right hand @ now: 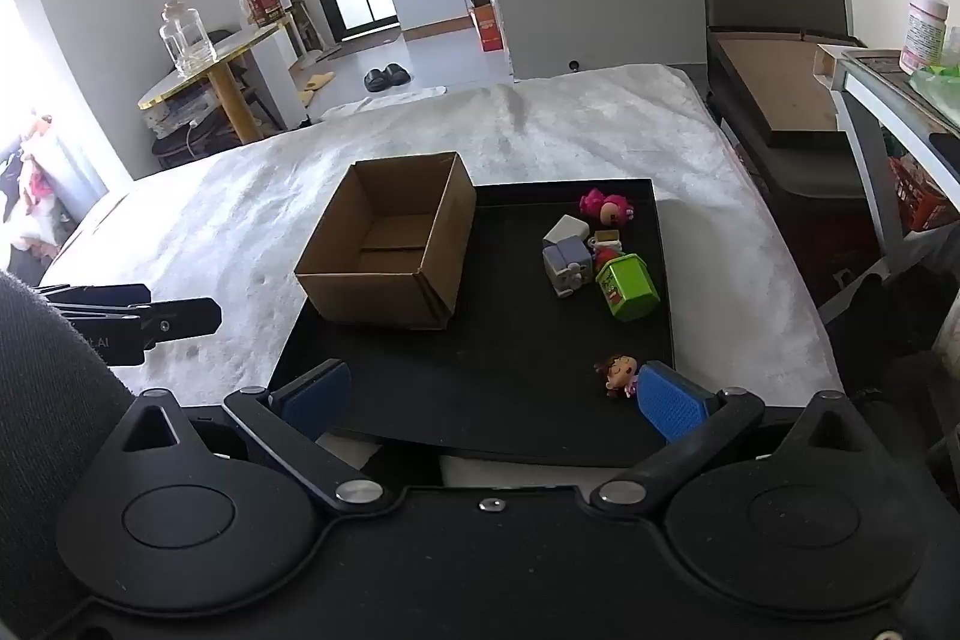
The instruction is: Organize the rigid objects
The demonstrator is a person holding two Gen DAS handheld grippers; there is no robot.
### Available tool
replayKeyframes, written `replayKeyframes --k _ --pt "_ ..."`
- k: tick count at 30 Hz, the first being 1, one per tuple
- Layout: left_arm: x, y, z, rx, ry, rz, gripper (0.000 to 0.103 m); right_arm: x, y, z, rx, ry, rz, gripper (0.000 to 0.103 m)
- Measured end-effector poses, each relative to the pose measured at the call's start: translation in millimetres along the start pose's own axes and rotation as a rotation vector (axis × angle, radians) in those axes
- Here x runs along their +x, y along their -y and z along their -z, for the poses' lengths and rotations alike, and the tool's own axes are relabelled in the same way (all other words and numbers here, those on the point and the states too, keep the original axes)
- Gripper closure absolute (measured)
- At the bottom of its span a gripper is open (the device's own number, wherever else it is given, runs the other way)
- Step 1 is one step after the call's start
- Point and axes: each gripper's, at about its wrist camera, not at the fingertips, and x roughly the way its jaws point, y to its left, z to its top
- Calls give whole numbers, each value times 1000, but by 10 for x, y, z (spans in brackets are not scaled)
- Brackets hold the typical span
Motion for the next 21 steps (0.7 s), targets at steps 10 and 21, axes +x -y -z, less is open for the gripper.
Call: replayKeyframes --k 10,21 --pt "-6 -14 -8 1 4 -5 4 19 15 27 -5 1 3 0" --pt "-51 -18 7 9 15 -16 4 -19 -25 6 -2 0 8 0"
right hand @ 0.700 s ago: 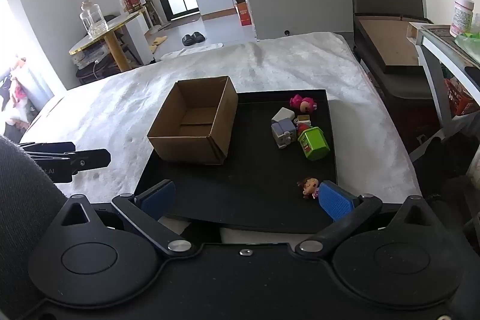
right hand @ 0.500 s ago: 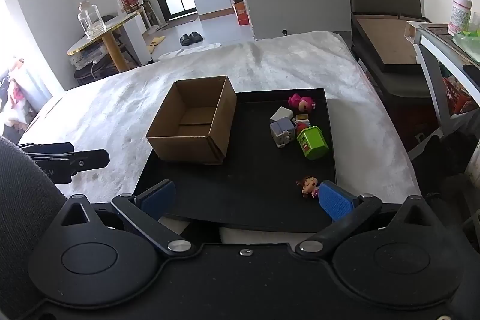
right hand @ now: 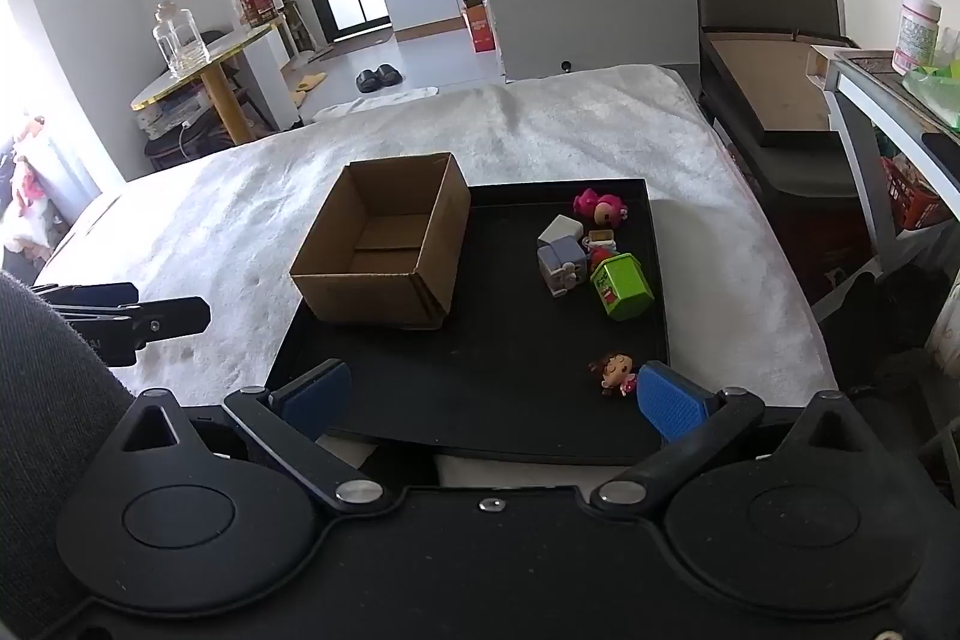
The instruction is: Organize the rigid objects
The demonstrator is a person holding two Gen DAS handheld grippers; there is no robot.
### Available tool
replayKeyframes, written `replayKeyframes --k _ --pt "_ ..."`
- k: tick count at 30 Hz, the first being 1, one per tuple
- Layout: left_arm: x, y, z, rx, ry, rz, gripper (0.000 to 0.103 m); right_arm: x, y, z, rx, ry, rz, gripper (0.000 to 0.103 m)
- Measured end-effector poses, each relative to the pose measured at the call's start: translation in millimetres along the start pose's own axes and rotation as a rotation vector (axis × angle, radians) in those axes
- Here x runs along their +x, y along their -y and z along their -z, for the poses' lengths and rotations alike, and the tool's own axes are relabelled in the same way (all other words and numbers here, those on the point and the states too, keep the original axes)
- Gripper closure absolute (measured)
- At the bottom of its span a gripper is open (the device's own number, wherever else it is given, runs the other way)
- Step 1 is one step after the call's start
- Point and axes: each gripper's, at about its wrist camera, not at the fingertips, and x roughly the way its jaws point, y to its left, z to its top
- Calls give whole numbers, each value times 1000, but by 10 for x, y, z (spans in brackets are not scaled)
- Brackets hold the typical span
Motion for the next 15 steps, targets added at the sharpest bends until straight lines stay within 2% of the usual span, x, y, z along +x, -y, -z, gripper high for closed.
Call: replayKeyframes --k 15 --pt "-38 33 -46 20 7 2 4 3 16 21 37 -13 4 0"
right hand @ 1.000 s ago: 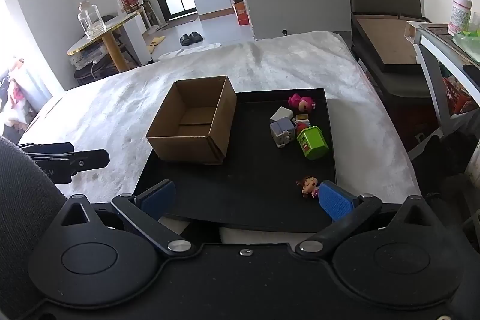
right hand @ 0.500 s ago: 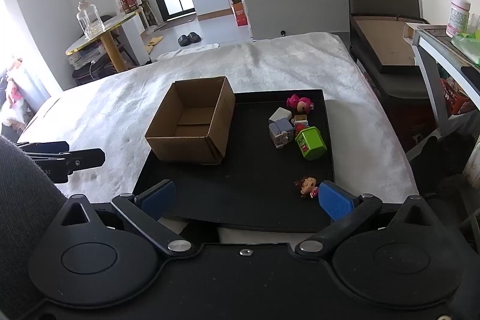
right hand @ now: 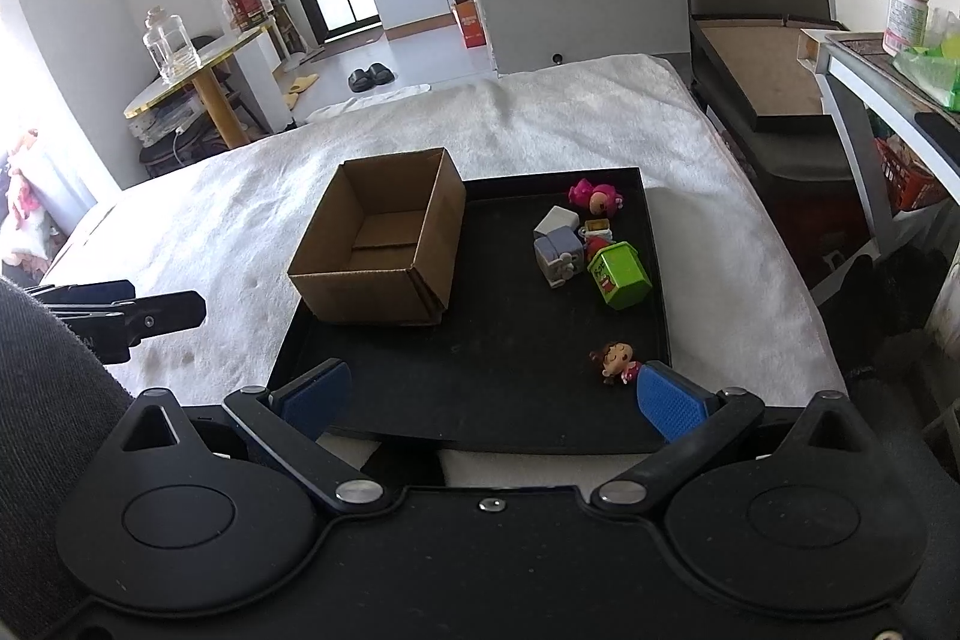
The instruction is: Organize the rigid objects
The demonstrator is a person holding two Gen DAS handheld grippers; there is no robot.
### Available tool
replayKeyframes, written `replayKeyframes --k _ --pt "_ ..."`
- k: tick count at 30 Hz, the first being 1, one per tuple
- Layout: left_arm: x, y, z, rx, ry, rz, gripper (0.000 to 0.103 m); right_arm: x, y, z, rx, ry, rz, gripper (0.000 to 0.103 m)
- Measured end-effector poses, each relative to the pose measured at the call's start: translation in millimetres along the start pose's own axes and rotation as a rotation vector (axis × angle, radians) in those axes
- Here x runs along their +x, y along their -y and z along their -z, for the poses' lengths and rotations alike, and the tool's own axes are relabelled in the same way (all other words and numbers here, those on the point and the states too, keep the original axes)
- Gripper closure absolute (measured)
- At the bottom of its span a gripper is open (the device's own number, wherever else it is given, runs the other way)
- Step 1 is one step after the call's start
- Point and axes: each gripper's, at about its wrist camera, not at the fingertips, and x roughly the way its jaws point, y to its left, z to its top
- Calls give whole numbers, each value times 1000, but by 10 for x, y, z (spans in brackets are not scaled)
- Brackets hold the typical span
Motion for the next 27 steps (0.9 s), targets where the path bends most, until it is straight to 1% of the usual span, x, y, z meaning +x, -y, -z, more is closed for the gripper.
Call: replayKeyframes --k 6,27 --pt "-6 30 -24 18 -9 -5 4 -9 8 2 13 -3 10 0" --pt "12 18 -10 6 -24 4 4 -28 -24 6 19 -16 24 0"
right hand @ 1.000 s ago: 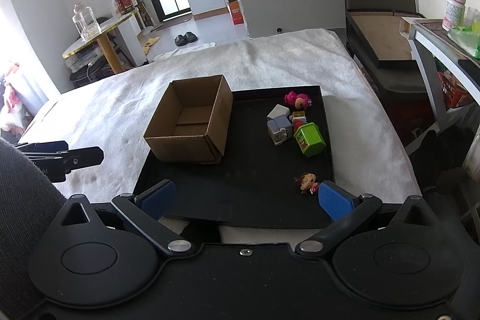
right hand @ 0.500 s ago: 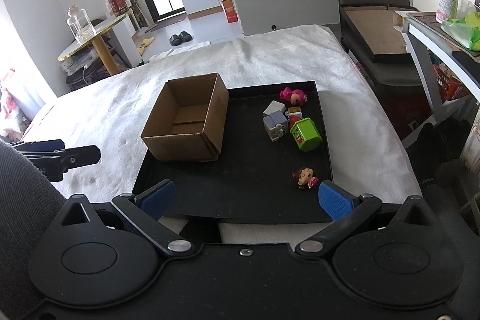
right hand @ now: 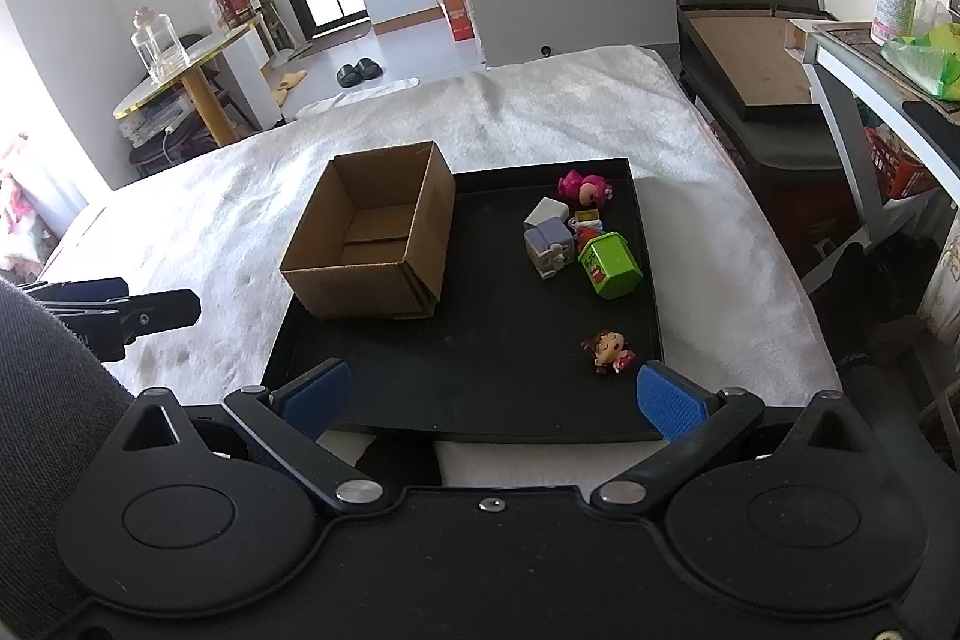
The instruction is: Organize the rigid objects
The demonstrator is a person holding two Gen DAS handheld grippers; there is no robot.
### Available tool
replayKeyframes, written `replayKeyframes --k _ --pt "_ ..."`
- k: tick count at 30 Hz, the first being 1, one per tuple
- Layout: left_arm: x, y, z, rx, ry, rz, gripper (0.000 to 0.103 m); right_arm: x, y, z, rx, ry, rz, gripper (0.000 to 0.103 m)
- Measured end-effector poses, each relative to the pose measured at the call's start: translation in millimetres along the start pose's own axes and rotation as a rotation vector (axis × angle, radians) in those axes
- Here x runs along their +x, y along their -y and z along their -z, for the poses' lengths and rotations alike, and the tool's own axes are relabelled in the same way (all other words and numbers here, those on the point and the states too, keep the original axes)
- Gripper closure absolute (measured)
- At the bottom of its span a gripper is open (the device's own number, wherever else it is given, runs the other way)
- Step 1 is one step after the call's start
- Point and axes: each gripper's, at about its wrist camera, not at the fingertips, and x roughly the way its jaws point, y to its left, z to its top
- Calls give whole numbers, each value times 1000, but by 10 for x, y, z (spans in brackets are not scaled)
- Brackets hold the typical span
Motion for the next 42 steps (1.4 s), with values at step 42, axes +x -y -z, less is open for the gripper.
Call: replayKeyframes --k 42 --pt "22 -30 -25 -13 10 19 4 121 62 50 3 46 -83 0"
